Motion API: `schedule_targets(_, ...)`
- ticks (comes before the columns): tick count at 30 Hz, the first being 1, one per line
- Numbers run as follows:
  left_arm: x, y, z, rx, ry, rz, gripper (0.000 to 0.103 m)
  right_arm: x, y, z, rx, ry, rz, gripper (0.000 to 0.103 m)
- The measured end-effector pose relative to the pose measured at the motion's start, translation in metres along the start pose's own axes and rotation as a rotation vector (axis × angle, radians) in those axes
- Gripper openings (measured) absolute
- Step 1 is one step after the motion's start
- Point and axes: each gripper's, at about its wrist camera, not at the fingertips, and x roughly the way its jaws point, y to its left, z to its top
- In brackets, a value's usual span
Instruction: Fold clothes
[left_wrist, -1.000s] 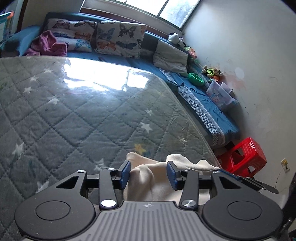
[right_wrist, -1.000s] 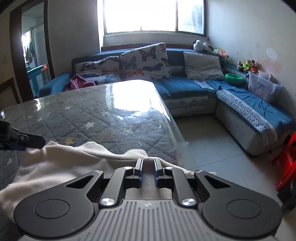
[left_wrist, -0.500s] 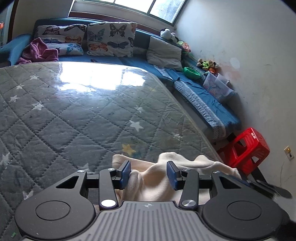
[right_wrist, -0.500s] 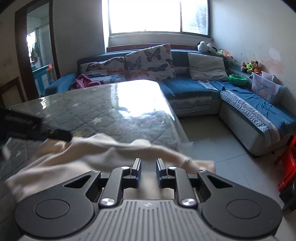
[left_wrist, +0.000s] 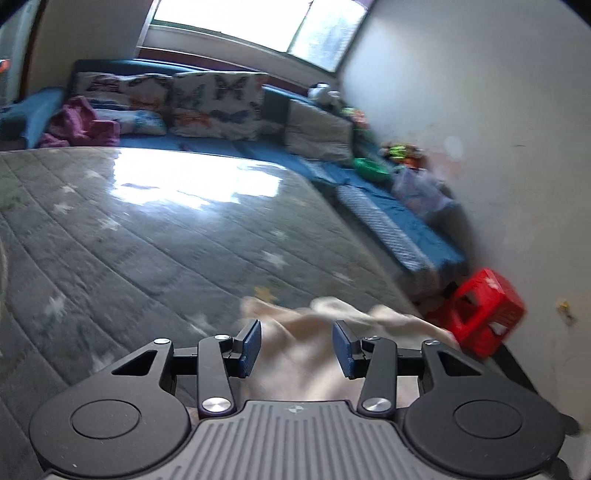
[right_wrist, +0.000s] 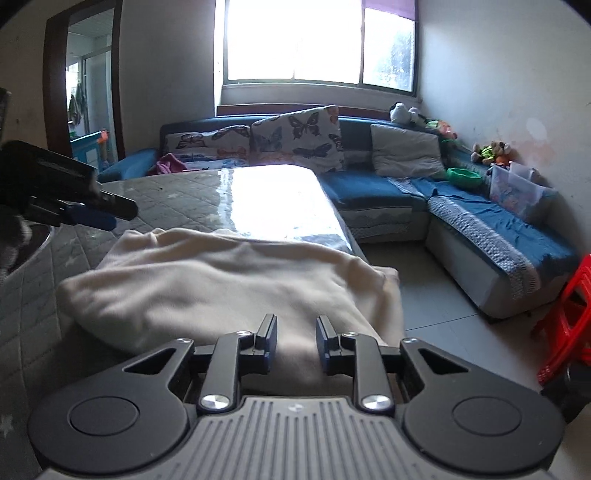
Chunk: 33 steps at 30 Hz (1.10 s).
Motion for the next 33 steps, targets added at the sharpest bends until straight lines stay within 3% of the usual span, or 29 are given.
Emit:
schedule_targets(14, -0.003, -0.018, -0.049, 0.123, 0.051, -0.022, 0.046, -0.006, 0.003, -0.008, 0.018, -0.040, -0.020, 0.027)
schedule_targets(22, -0.004, -0.020, -0.054, 0.163, 0.039, -0.013, 0.046, 0.002, 0.038, 0.005, -0.051, -0.069, 0.085, 0.027)
schedule_targets(26, -0.005, -0.018, -0.056, 0.188, 0.036, -0.008, 0.046, 0.013, 0.044, -0.005, -0.067, -0.036, 0.087, 0.027)
schedule_targets(33, -0.014, -0.028, -0.060, 0.239, -0.002, -0.001, 0.046, -0.001, 0.056, -0.003, -0.120, -0.066, 0.086, 0.027)
